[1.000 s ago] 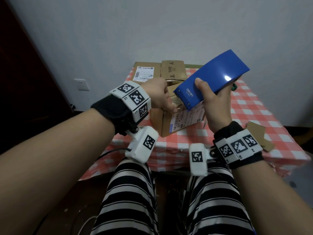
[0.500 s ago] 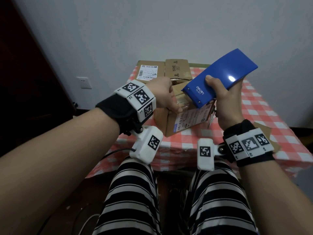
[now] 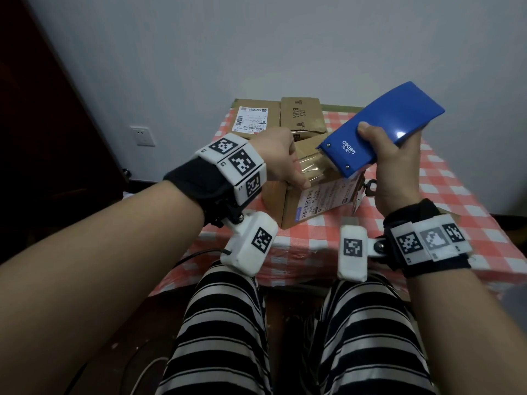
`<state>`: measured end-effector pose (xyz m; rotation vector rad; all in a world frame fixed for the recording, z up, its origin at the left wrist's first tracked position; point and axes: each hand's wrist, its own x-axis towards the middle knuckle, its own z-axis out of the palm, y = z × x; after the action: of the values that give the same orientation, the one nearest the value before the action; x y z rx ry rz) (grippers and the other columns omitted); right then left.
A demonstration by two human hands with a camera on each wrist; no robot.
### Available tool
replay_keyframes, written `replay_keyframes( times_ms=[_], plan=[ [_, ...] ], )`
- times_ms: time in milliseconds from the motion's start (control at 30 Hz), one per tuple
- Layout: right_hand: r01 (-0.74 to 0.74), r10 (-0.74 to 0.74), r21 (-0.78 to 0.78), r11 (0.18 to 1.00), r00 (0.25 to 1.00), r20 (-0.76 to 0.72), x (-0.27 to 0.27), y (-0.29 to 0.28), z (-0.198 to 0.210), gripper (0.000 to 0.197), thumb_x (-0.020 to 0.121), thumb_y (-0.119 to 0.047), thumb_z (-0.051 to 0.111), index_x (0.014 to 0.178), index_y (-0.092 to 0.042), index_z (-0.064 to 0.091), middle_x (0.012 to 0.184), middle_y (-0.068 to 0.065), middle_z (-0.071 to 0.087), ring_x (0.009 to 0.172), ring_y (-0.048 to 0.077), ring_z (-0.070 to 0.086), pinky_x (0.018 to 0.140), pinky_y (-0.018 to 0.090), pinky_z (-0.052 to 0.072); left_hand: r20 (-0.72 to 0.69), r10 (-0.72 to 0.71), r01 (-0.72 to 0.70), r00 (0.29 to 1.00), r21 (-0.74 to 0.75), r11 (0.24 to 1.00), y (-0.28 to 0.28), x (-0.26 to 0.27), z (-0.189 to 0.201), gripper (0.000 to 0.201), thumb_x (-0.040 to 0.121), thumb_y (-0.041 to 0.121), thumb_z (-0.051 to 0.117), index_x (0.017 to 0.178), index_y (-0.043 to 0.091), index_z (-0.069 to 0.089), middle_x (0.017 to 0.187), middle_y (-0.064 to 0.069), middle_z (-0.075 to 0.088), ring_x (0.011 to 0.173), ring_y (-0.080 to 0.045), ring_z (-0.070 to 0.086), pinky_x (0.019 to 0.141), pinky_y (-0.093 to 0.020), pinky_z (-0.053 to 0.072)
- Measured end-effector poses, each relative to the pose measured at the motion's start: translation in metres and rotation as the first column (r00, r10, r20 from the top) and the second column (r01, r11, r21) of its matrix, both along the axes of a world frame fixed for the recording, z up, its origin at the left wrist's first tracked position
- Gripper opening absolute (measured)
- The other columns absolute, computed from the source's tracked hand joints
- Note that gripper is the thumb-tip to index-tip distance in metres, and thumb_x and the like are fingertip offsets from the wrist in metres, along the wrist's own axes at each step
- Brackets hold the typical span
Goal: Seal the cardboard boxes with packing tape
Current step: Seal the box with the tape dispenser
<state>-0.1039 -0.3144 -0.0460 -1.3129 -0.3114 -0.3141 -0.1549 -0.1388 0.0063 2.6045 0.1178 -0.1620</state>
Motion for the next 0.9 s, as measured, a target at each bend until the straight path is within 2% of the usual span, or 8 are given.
replay_keyframes(
  times_ms=[100, 200, 367, 467, 600, 667, 800, 900],
  plan=[
    [-0.002, 0.003, -0.076, 0.997, 1.000, 0.019, -0.002, 0.001, -0.004, 0.044, 0.085, -0.018, 0.071, 0.118, -0.026, 0.044, 0.111, -0.002, 0.061, 0.103, 0.016, 0.065, 0.087, 0.031, 0.055, -0.009, -0.006, 0.006, 1.000, 0.026, 1.000, -0.001, 0.002, 0.002, 0.037, 0.070, 0.032, 0.084, 0.095, 0.008, 0.072, 0.096, -0.001, 0.071, 0.093, -0.015, 0.063, 0.074, -0.026, 0.049],
    [-0.015, 0.018, -0.126, 0.992, 1.000, 0.024, -0.005, 0.002, -0.005, 0.050, 0.085, -0.021, 0.070, 0.125, -0.024, 0.039, 0.112, -0.004, 0.059, 0.104, 0.012, 0.063, 0.087, 0.029, 0.054, -0.031, -0.012, 0.014, 0.999, 0.070, 0.997, -0.006, 0.002, 0.005, 0.036, 0.071, 0.033, 0.083, 0.093, 0.008, 0.070, 0.098, -0.003, 0.070, 0.097, -0.019, 0.063, 0.081, -0.032, 0.051],
    [-0.009, 0.009, -0.127, 0.992, 1.000, -0.002, -0.006, 0.004, -0.004, 0.059, 0.082, -0.025, 0.070, 0.131, -0.019, 0.037, 0.108, -0.008, 0.059, 0.101, 0.011, 0.064, 0.087, 0.031, 0.055, -0.065, -0.023, 0.030, 0.998, 0.105, 0.994, -0.011, 0.004, 0.014, 0.032, 0.075, 0.040, 0.079, 0.085, 0.013, 0.066, 0.085, 0.001, 0.067, 0.083, -0.015, 0.060, 0.067, -0.024, 0.045],
    [-0.012, 0.008, -0.146, 0.989, 1.000, -0.028, -0.007, 0.003, -0.003, 0.067, 0.078, -0.034, 0.071, 0.134, -0.018, 0.037, 0.111, -0.006, 0.061, 0.103, 0.012, 0.064, 0.089, 0.035, 0.056, -0.071, -0.023, 0.025, 0.997, 0.033, 0.999, -0.012, 0.006, 0.016, 0.025, 0.076, 0.031, 0.080, 0.084, 0.010, 0.069, 0.076, 0.003, 0.067, 0.073, -0.012, 0.061, 0.059, -0.019, 0.047],
    [-0.011, 0.008, -0.142, 0.990, 1.000, -0.020, -0.009, 0.002, -0.003, 0.065, 0.080, -0.030, 0.069, 0.134, -0.019, 0.035, 0.111, -0.005, 0.059, 0.102, 0.011, 0.064, 0.087, 0.031, 0.055, -0.025, -0.015, 0.013, 1.000, -0.088, 0.996, -0.019, 0.005, 0.010, 0.032, 0.072, 0.012, 0.083, 0.098, -0.001, 0.070, 0.081, -0.006, 0.071, 0.077, -0.019, 0.068, 0.074, -0.032, 0.060],
    [-0.016, 0.014, -0.133, 0.991, 1.000, -0.022, -0.010, 0.002, -0.003, 0.063, 0.080, -0.029, 0.069, 0.133, -0.020, 0.035, 0.111, -0.004, 0.060, 0.101, 0.010, 0.064, 0.085, 0.028, 0.055, 0.027, 0.003, 0.000, 1.000, -0.098, 0.995, -0.021, 0.006, 0.006, 0.029, 0.071, 0.014, 0.084, 0.092, 0.001, 0.069, 0.084, -0.011, 0.070, 0.076, -0.021, 0.067, 0.079, -0.039, 0.059],
    [-0.038, 0.033, -0.122, 0.992, 0.999, -0.042, -0.009, 0.004, -0.005, 0.066, 0.084, -0.028, 0.070, 0.137, -0.019, 0.033, 0.121, 0.003, 0.059, 0.107, 0.013, 0.064, 0.089, 0.030, 0.055, 0.063, 0.019, -0.016, 0.998, -0.052, 0.999, -0.024, 0.012, -0.002, 0.029, 0.069, 0.020, 0.083, 0.068, 0.010, 0.056, 0.067, -0.003, 0.060, 0.064, -0.016, 0.056, 0.068, -0.035, 0.055],
    [-0.059, 0.052, -0.113, 0.992, 0.997, -0.065, -0.010, 0.007, -0.005, 0.058, 0.084, -0.030, 0.070, 0.132, -0.012, 0.043, 0.118, 0.004, 0.062, 0.106, 0.015, 0.065, 0.090, 0.033, 0.055, 0.086, 0.020, -0.022, 0.996, 0.020, 1.000, -0.025, 0.014, -0.005, 0.038, 0.071, 0.025, 0.080, 0.060, 0.014, 0.044, 0.058, 0.001, 0.048, 0.054, -0.014, 0.045, 0.054, -0.028, 0.041]
  ],
)
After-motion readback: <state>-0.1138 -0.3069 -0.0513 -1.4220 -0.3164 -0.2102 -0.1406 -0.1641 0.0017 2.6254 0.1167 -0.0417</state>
